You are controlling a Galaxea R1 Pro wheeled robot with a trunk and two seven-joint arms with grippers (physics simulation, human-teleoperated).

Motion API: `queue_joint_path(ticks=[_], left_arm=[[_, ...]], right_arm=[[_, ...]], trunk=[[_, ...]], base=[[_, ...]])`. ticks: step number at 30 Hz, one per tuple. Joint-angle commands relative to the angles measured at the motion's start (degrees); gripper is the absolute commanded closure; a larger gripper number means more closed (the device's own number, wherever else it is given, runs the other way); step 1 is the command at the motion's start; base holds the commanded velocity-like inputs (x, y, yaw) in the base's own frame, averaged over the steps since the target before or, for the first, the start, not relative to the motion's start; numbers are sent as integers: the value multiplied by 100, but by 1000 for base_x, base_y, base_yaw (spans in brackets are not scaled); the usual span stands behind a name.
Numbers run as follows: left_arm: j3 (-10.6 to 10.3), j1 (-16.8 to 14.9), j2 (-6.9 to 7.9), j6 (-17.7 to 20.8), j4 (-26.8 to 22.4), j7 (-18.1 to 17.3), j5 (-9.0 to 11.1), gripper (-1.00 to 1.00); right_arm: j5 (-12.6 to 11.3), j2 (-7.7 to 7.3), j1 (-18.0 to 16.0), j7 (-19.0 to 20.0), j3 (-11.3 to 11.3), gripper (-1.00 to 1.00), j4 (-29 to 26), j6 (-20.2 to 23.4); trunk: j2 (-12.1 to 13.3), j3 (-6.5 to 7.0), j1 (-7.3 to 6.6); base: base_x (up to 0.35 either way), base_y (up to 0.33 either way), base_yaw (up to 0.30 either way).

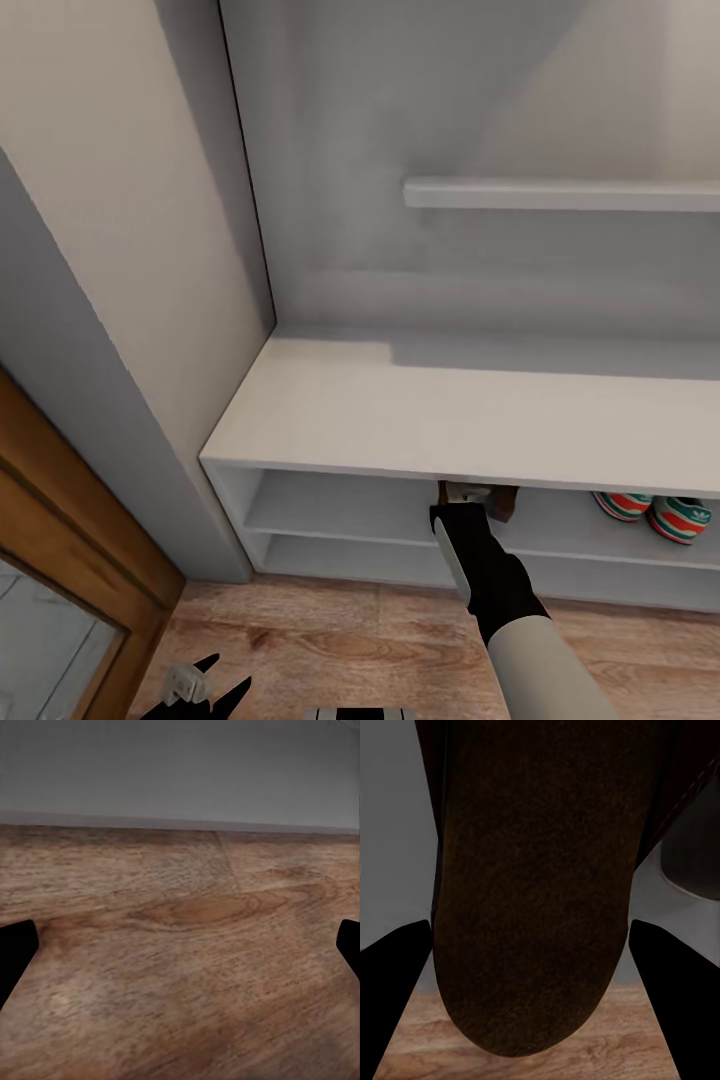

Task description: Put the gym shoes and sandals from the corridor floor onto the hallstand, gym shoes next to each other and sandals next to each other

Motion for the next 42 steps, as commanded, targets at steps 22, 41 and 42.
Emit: queue_joint_path(ticks=[22, 41, 42], left_arm=[[38, -4, -8, -20, 4, -31, -21, -100], [44, -4, -4, -20, 4, -31, -23, -100], [45, -4, -4, -20, 4, -31, -22, -100]], right_arm=[[30, 0, -3, 0, 2, -100, -5, 43], [31, 0, -3, 0, -1, -100, 1, 43], [33, 0, -3, 0, -1, -100, 2, 43]], trunk=[[-2, -5, -1], [-2, -5, -1], [-2, -5, -1]], base=[[41, -7, 0], [-62, -62, 0], [-245, -192, 0]])
